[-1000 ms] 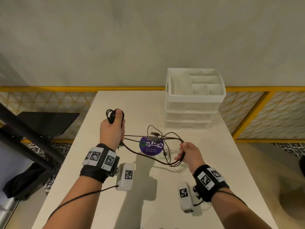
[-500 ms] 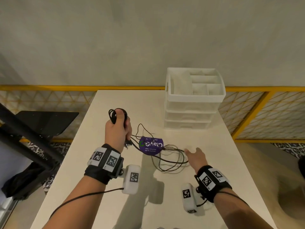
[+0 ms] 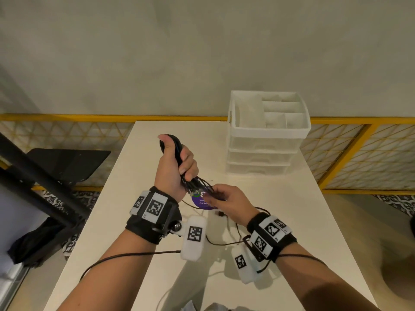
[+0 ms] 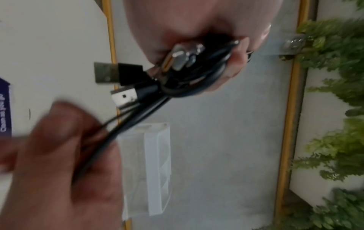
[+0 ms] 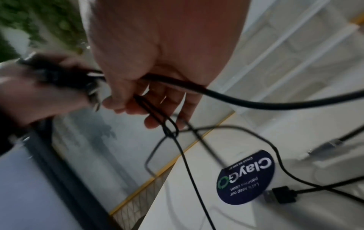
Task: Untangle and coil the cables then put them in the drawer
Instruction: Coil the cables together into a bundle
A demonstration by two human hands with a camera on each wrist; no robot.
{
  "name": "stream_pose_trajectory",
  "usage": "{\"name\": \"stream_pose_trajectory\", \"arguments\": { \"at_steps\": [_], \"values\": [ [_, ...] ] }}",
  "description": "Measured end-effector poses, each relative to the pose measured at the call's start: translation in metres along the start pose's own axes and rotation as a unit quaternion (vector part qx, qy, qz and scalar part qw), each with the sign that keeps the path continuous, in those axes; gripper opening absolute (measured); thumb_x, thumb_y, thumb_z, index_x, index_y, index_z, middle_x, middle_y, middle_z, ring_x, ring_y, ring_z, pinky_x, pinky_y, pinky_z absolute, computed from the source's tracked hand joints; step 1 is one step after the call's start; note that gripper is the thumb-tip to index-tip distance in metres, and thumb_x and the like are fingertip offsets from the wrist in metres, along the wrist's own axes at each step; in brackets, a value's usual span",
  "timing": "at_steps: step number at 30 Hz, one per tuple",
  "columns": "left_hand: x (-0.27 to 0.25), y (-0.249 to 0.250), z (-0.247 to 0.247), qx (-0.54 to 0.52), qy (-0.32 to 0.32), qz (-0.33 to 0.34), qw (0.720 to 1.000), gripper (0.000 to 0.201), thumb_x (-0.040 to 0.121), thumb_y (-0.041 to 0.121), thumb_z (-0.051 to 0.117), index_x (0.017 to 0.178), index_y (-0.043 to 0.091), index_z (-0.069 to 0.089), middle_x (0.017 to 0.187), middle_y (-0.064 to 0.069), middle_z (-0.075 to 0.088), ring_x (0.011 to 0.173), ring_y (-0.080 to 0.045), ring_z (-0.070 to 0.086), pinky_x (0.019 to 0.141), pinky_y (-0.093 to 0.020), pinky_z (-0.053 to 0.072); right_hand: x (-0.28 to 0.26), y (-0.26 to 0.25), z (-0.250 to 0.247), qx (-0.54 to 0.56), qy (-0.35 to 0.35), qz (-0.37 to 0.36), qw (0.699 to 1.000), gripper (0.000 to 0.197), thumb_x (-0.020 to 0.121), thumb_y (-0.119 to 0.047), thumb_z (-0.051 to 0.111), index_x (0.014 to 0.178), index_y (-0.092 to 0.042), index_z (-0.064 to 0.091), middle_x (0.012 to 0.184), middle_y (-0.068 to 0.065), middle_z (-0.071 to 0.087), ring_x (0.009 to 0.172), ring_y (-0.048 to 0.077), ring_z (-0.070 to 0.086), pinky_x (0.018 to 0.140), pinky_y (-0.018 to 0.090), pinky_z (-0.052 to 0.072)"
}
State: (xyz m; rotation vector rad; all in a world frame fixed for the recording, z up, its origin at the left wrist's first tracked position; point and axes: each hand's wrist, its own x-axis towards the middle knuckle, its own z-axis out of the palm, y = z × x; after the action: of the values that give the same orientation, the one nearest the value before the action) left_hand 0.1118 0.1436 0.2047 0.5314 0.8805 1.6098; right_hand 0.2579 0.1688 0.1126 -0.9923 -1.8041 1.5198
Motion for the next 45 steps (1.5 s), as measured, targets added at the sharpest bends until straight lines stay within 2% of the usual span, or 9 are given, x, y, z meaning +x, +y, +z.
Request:
{"name": "stream_pose_trajectory", "arguments": {
  "at_steps": [5, 9, 15, 19, 21, 28, 34, 38, 45],
  "values": [
    [0.000, 0.014, -0.023, 0.019, 0.035, 0.006, 0.999, 0.064, 0.083, 0.072, 0.027, 0.052, 0.017, 0.039, 0.037, 0.006, 0.027, 0.028, -0.009, 0.025, 0.031, -0.017, 0.025, 0.000, 0.002, -0.018, 0.052, -0.007, 0.052, 0.997, 0.016, 0.079, -0.002, 0.067, 0.076, -0.018, 0.066, 0.064, -0.006, 0.063, 0.055, 0.001, 0.054, 0.059, 0.014, 0.046],
    [0.000, 0.015, -0.027, 0.038, 0.046, 0.015, 0.998, 0.063, 0.084, 0.071, 0.027, 0.053, 0.017, 0.039, 0.038, 0.006, 0.028, 0.028, -0.009, 0.025, 0.031, -0.018, 0.024, -0.003, -0.002, -0.018, -0.029, -0.053, 0.038, 0.997, 0.022, 0.088, -0.016, 0.058, 0.069, -0.025, 0.061, 0.059, -0.004, 0.057, 0.061, 0.006, 0.051, 0.069, 0.007, 0.043],
    [-0.003, 0.016, -0.023, 0.022, 0.039, 0.024, 0.999, 0.064, 0.084, 0.072, 0.026, 0.053, 0.018, 0.039, 0.038, 0.006, 0.028, 0.028, -0.009, 0.025, 0.032, -0.018, 0.024, -0.004, 0.012, -0.015, -0.138, -0.053, 0.030, 0.989, 0.012, 0.089, -0.021, 0.056, 0.086, -0.015, 0.066, 0.091, 0.014, 0.065, 0.086, 0.027, 0.059, 0.085, 0.036, 0.045],
    [-0.002, 0.019, -0.021, 0.017, 0.034, 0.031, 0.999, 0.064, 0.083, 0.073, 0.025, 0.053, 0.018, 0.038, 0.037, 0.007, 0.027, 0.028, -0.009, 0.025, 0.032, -0.018, 0.023, -0.009, 0.013, -0.018, -0.061, -0.062, 0.056, 0.995, 0.014, 0.086, -0.017, 0.062, 0.099, -0.017, 0.067, 0.088, 0.002, 0.065, 0.073, 0.006, 0.058, 0.076, 0.018, 0.047],
    [-0.002, 0.018, -0.021, 0.029, 0.034, 0.030, 0.999, 0.064, 0.083, 0.073, 0.024, 0.052, 0.018, 0.039, 0.037, 0.006, 0.027, 0.027, -0.009, 0.025, 0.032, -0.018, 0.023, -0.009, 0.018, -0.018, -0.078, -0.058, 0.046, 0.994, 0.020, 0.084, -0.015, 0.064, 0.103, -0.016, 0.068, 0.093, -0.002, 0.063, 0.069, -0.001, 0.055, 0.075, 0.022, 0.049],
    [0.001, 0.026, -0.028, 0.008, 0.055, 0.056, 0.997, 0.063, 0.084, 0.072, 0.025, 0.053, 0.018, 0.039, 0.038, 0.007, 0.028, 0.029, -0.008, 0.025, 0.032, -0.018, 0.023, -0.010, 0.038, -0.030, -0.125, 0.060, 0.030, 0.990, 0.021, 0.084, -0.016, 0.064, 0.104, -0.014, 0.070, 0.087, -0.009, 0.063, 0.069, -0.014, 0.054, 0.065, 0.005, 0.040],
    [-0.001, 0.019, -0.022, 0.002, 0.050, 0.053, 0.997, 0.064, 0.084, 0.072, 0.024, 0.052, 0.019, 0.039, 0.037, 0.007, 0.028, 0.028, -0.008, 0.025, 0.032, -0.018, 0.023, -0.012, 0.032, -0.028, -0.050, 0.024, 0.072, 0.996, 0.031, 0.077, -0.031, 0.071, 0.107, -0.024, 0.066, 0.102, -0.005, 0.068, 0.091, 0.003, 0.061, 0.082, 0.017, 0.045],
    [-0.002, 0.011, -0.010, -0.002, 0.033, 0.035, 0.999, 0.064, 0.084, 0.072, 0.024, 0.052, 0.019, 0.039, 0.036, 0.007, 0.027, 0.028, -0.009, 0.024, 0.033, -0.019, 0.021, -0.010, 0.027, -0.020, -0.025, -0.013, 0.058, 0.998, 0.045, 0.071, -0.023, 0.078, 0.110, -0.035, 0.058, 0.105, -0.006, 0.065, 0.094, 0.004, 0.061, 0.080, 0.012, 0.048],
    [-0.008, -0.003, 0.011, 0.009, -0.022, 0.009, 1.000, 0.060, 0.069, 0.075, 0.036, 0.051, 0.017, 0.038, 0.036, 0.006, 0.027, 0.027, -0.009, 0.025, 0.033, -0.020, 0.024, -0.004, 0.026, 0.002, -0.133, 0.033, 0.047, 0.989, 0.046, 0.070, -0.027, 0.078, 0.105, -0.019, 0.050, 0.097, -0.005, 0.063, 0.085, 0.006, 0.061, 0.071, 0.011, 0.043]
  ]
}}
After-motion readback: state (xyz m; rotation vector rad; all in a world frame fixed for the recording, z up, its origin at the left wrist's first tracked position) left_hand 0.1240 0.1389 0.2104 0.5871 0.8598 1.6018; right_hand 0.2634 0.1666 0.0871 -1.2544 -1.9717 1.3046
